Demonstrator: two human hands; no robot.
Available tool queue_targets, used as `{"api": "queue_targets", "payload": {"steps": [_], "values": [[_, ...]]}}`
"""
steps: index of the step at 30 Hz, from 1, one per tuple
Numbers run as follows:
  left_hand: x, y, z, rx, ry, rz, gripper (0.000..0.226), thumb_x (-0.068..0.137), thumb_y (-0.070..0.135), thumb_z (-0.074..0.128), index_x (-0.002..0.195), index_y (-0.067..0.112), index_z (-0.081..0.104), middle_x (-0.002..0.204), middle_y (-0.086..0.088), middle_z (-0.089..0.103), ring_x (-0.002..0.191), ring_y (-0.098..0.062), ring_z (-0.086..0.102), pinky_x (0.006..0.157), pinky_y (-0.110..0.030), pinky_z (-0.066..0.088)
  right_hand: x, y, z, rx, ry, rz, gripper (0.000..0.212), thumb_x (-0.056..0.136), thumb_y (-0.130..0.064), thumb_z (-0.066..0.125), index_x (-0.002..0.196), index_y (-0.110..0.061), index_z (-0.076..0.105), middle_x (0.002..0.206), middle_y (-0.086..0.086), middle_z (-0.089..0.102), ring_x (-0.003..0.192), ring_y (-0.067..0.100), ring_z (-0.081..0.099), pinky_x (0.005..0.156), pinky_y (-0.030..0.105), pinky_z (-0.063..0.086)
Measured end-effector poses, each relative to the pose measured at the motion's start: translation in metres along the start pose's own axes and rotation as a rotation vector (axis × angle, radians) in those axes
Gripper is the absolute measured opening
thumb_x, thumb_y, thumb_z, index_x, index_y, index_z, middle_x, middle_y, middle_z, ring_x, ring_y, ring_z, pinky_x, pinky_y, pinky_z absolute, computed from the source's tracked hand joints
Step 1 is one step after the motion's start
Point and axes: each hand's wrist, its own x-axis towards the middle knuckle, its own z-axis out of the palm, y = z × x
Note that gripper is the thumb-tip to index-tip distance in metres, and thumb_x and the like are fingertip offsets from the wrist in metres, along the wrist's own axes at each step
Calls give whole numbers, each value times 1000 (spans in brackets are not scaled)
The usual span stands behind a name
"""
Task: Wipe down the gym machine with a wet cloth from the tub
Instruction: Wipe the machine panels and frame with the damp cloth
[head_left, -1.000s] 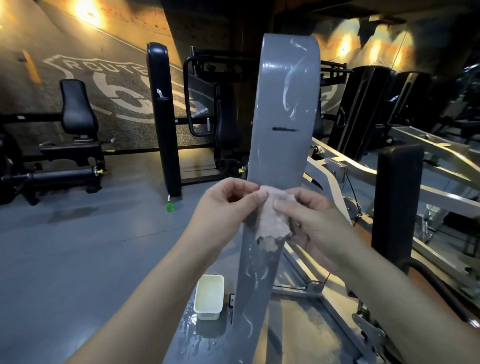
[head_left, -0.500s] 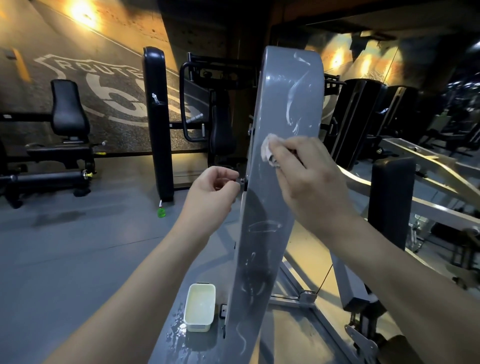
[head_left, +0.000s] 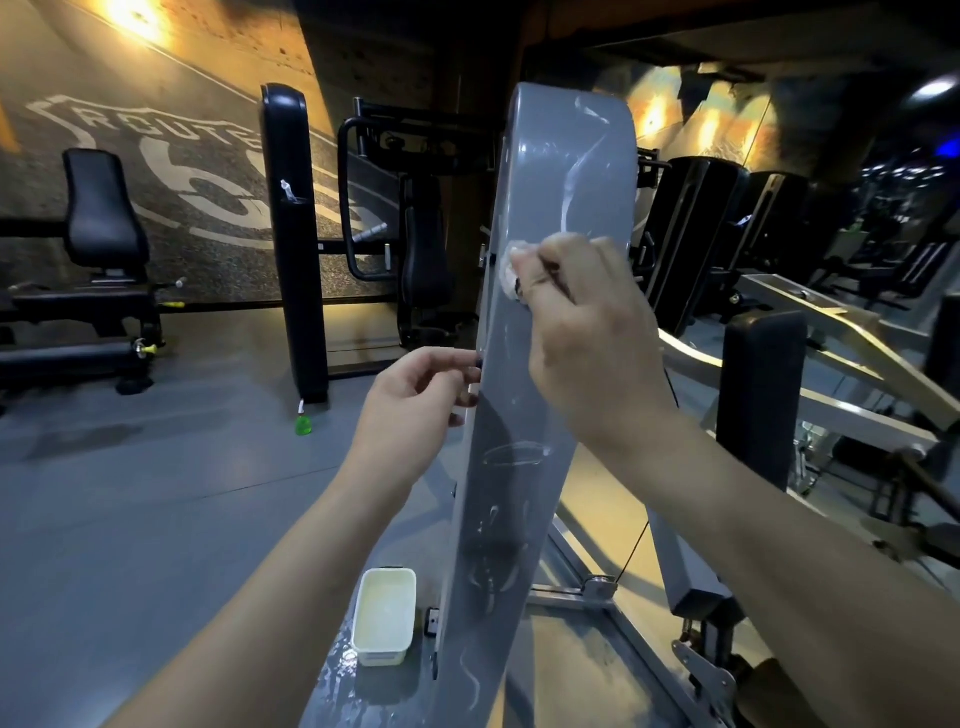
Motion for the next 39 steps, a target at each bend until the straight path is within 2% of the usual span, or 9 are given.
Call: {"api": "queue_targets", "payload": {"steps": [6, 11, 17, 22, 26, 29, 34, 37, 39], "values": [[8, -3, -7, -119, -21, -71, 27, 100, 3, 39, 93, 7, 65, 93, -12, 78, 87, -30, 73, 77, -42, 53, -55, 3, -9, 57, -174, -160, 30, 105, 1, 42, 118, 3, 69, 108, 12, 66, 92, 32, 56, 68, 46, 48], [1, -12, -4, 3, -74, 50, 22, 101, 8, 53, 104, 17, 73, 99, 2, 76, 97, -18, 71, 79, -32, 60, -12, -2, -4, 52, -28, -26, 32, 99, 7, 52, 128, 4, 65, 108, 14, 66, 92, 32, 53, 74, 42, 49], [1, -25, -16, 129, -217, 224, 33, 98, 7, 59, 120, 31, 67, 116, 12, 69, 114, -6, 62, 93, -20, 52, -62, 7, -7, 102, -260, -177, 34, 111, -9, 39, 122, 0, 70, 111, 10, 68, 94, 32, 60, 75, 47, 51], [19, -22, -20, 173, -220, 224, 40, 102, 15, 54, 138, 33, 57, 137, 14, 57, 123, 12, 50, 94, -4, 39, -30, 10, -6, 81, -84, -101, 32, 105, 1, 49, 131, 2, 66, 115, 16, 67, 102, 34, 55, 85, 43, 51], [39, -8, -16, 178, -395, 355, 45, 106, 30, 35, 149, 39, 45, 152, 23, 43, 143, 8, 32, 118, -23, 26, -52, 4, 1, 97, -88, -96, 31, 102, 1, 58, 132, 0, 66, 119, 11, 64, 101, 30, 55, 86, 43, 51], [45, -11, -10, 228, -517, 428, 48, 113, 22, 25, 130, 63, 44, 136, 44, 47, 140, 10, 34, 116, -19, 26, -60, 5, -4, 82, -185, -126, 33, 97, 6, 62, 128, -1, 69, 118, 11, 66, 99, 31, 58, 83, 46, 51], [65, -40, -12, 189, -495, 488, 41, 111, 31, 22, 141, 42, 49, 149, 18, 50, 147, -8, 35, 122, -46, 29, -22, -3, -3, 40, 20, 3, 27, 104, 0, 55, 127, 1, 69, 111, 13, 68, 97, 33, 59, 84, 36, 52], [72, -48, -11, 207, -492, 569, 45, 111, 24, 23, 144, 23, 54, 150, 11, 51, 149, -14, 34, 124, -46, 26, -46, -7, 5, 67, -4, -5, 26, 103, -2, 58, 126, 1, 70, 115, 10, 68, 99, 29, 59, 90, 34, 50], [74, -52, -8, 195, -494, 606, 43, 111, 20, 24, 140, 28, 56, 146, 24, 50, 149, -11, 33, 124, -37, 24, -69, -5, 5, 79, -140, -72, 25, 104, -5, 60, 126, -1, 71, 117, 9, 69, 100, 28, 62, 88, 39, 53]]}}
